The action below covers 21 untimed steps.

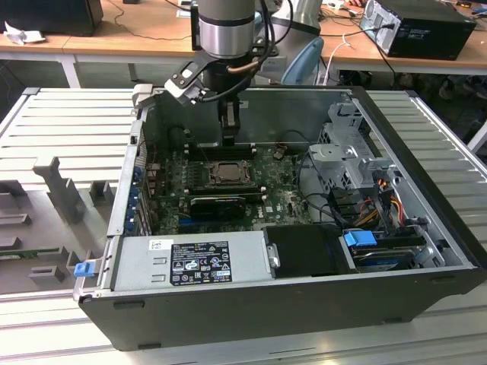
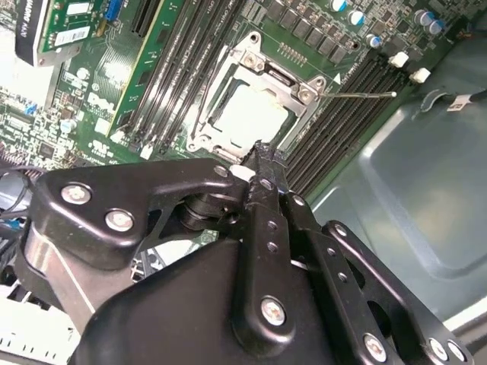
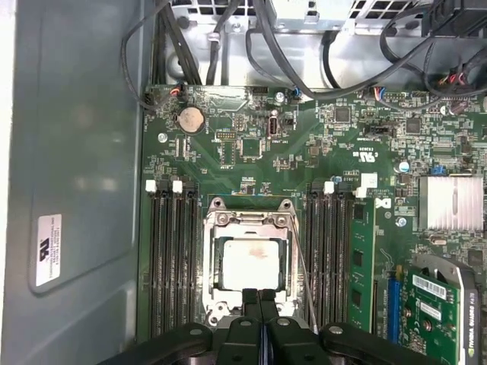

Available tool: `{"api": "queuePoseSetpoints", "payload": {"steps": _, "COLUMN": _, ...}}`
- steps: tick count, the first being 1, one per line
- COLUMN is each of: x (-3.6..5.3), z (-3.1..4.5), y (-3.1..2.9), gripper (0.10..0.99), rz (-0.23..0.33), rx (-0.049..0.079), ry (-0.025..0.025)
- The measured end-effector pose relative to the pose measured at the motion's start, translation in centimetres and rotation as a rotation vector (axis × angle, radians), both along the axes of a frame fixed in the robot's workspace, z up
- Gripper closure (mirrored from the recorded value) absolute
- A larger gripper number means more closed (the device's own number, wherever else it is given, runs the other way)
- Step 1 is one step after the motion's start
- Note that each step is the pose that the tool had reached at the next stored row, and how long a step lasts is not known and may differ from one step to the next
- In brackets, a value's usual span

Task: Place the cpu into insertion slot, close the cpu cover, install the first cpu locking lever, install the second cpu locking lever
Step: 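Install the first cpu locking lever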

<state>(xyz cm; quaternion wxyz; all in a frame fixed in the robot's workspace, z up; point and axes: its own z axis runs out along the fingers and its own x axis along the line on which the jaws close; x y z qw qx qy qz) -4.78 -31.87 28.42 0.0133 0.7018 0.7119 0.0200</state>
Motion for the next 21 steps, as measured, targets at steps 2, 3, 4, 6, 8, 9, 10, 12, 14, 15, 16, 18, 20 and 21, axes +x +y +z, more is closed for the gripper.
{"api": "queuePoseSetpoints", "payload": {"steps": 2, "x": 0.0, "z": 0.54, "y": 0.0, "gripper": 0.98, "rz": 0.0, "rx": 0.0, "ry": 0.0001}}
{"api": "queuePoseSetpoints", "payload": {"steps": 3, "x": 0.0, "z": 0.72, "y": 0.0, "gripper": 0.98, "rz": 0.0, "rx": 0.0, "ry": 0.0}}
{"api": "queuePoseSetpoints", "payload": {"steps": 4, "x": 0.0, "z": 1.07, "y": 0.0, "gripper": 0.98, "rz": 0.0, "rx": 0.0, "ry": 0.0001}}
{"api": "queuePoseSetpoints", "payload": {"steps": 6, "x": 0.0, "z": 1.46, "y": 0.0, "gripper": 0.98, "rz": 0.0, "rx": 0.0, "ry": 0.0}}
{"api": "queuePoseSetpoints", "payload": {"steps": 8, "x": 0.0, "z": 1.48, "y": 0.0, "gripper": 0.98, "rz": 0.004, "rx": 0.0, "ry": 0.0}}
{"api": "queuePoseSetpoints", "payload": {"steps": 9, "x": 0.0, "z": 1.48, "y": 0.0, "gripper": 0.98, "rz": 0.013, "rx": 0.0, "ry": 0.0}}
{"api": "queuePoseSetpoints", "payload": {"steps": 10, "x": 0.0, "z": 1.49, "y": 0.0, "gripper": 0.98, "rz": 0.037, "rx": 0.0, "ry": 0.0001}}
{"api": "queuePoseSetpoints", "payload": {"steps": 12, "x": 0.0, "z": 1.48, "y": 0.0, "gripper": 0.98, "rz": 0.076, "rx": 0.0, "ry": 0.0}}
{"api": "queuePoseSetpoints", "payload": {"steps": 14, "x": 0.0, "z": 1.48, "y": 0.0, "gripper": 0.98, "rz": 0.102, "rx": 0.0, "ry": 0.0001}}
{"api": "queuePoseSetpoints", "payload": {"steps": 15, "x": -0.01, "z": 1.48, "y": -0.01, "gripper": 0.98, "rz": 0.124, "rx": 0.0, "ry": 0.0001}}
{"api": "queuePoseSetpoints", "payload": {"steps": 16, "x": -0.01, "z": 1.48, "y": -0.01, "gripper": 0.98, "rz": 0.142, "rx": 0.0, "ry": 0.0}}
{"api": "queuePoseSetpoints", "payload": {"steps": 18, "x": -0.01, "z": 1.48, "y": 0.0, "gripper": 0.98, "rz": 0.187, "rx": 0.0, "ry": 0.0}}
{"api": "queuePoseSetpoints", "payload": {"steps": 20, "x": -0.01, "z": 1.47, "y": 0.0, "gripper": 0.98, "rz": 0.225, "rx": 0.0, "ry": 0.0}}
{"api": "queuePoseSetpoints", "payload": {"steps": 21, "x": -0.01, "z": 1.47, "y": 0.0, "gripper": 0.98, "rz": 0.245, "rx": 0.0, "ry": 0.0}}
